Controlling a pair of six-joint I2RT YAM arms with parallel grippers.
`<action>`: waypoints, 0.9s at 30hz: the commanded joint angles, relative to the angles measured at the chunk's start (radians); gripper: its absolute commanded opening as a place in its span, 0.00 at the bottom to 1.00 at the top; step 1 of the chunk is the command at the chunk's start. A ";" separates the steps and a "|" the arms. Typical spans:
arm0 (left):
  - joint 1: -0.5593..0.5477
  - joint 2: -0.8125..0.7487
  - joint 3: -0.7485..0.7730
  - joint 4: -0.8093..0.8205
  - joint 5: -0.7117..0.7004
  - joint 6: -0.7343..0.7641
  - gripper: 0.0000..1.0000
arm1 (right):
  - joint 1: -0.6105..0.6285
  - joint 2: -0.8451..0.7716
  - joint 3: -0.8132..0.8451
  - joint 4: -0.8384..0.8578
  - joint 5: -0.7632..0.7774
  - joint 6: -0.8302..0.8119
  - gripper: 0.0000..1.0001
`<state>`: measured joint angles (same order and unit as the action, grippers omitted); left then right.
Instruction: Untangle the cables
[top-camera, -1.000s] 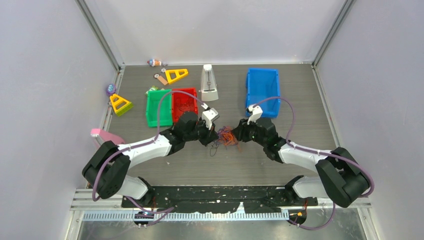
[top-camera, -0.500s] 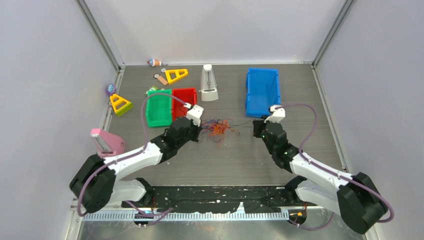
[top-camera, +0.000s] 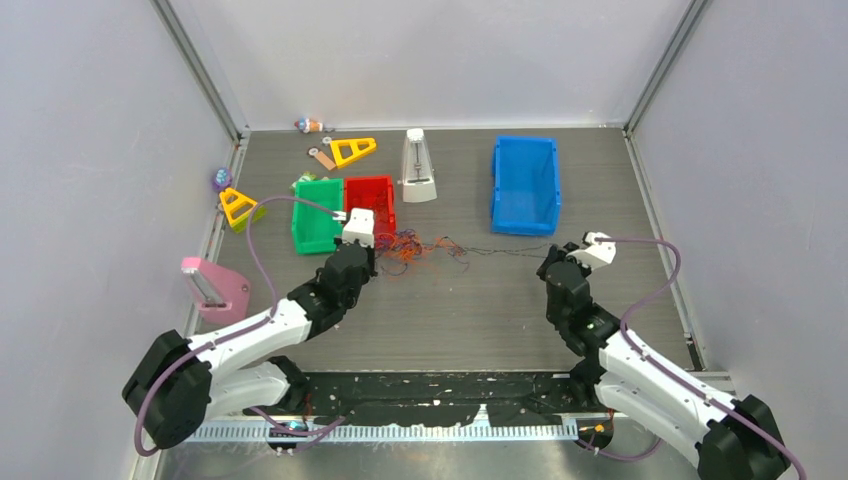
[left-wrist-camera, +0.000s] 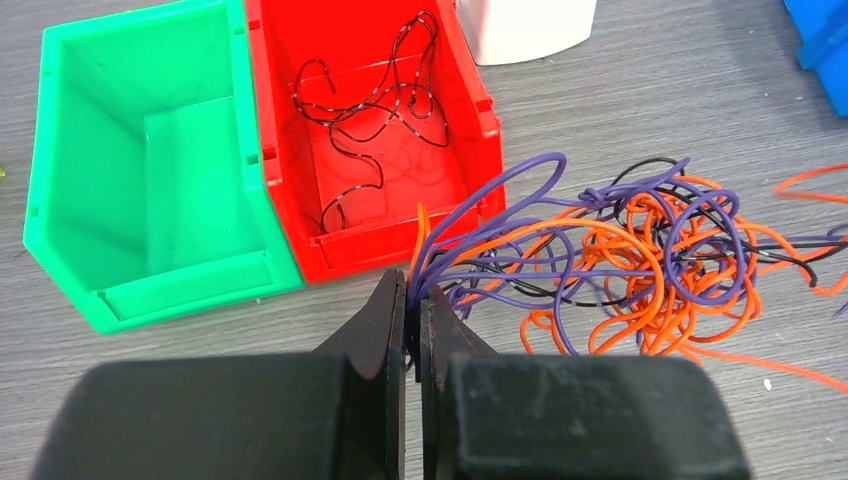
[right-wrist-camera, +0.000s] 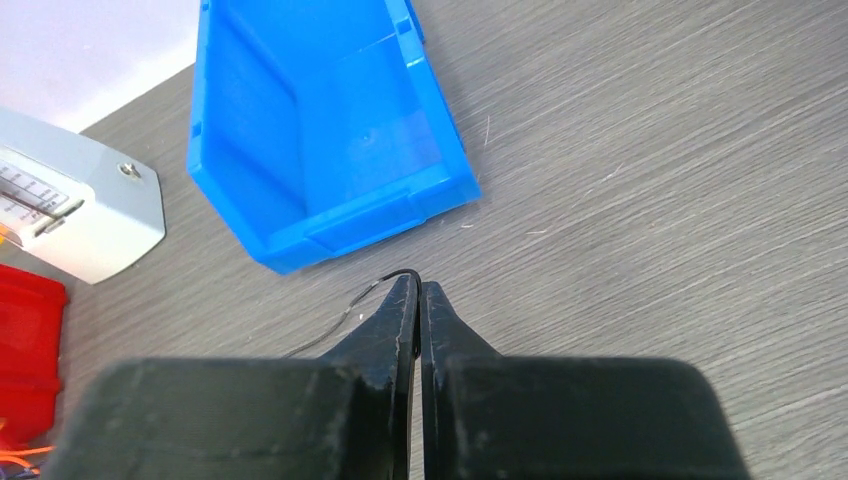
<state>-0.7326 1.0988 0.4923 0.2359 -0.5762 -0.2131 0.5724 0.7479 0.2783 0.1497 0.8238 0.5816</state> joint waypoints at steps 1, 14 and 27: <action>0.009 -0.018 -0.010 0.070 -0.032 0.016 0.00 | -0.003 -0.063 -0.031 0.000 0.075 -0.013 0.05; -0.008 0.037 0.038 0.062 0.190 0.088 0.00 | -0.003 -0.038 -0.054 0.214 -0.277 -0.181 0.05; -0.008 0.051 0.032 0.099 0.296 0.096 0.00 | -0.003 0.178 -0.014 0.375 -0.726 -0.332 0.92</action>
<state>-0.7376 1.1484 0.4923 0.2523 -0.3126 -0.1276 0.5720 0.8143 0.2195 0.4137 0.3138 0.3298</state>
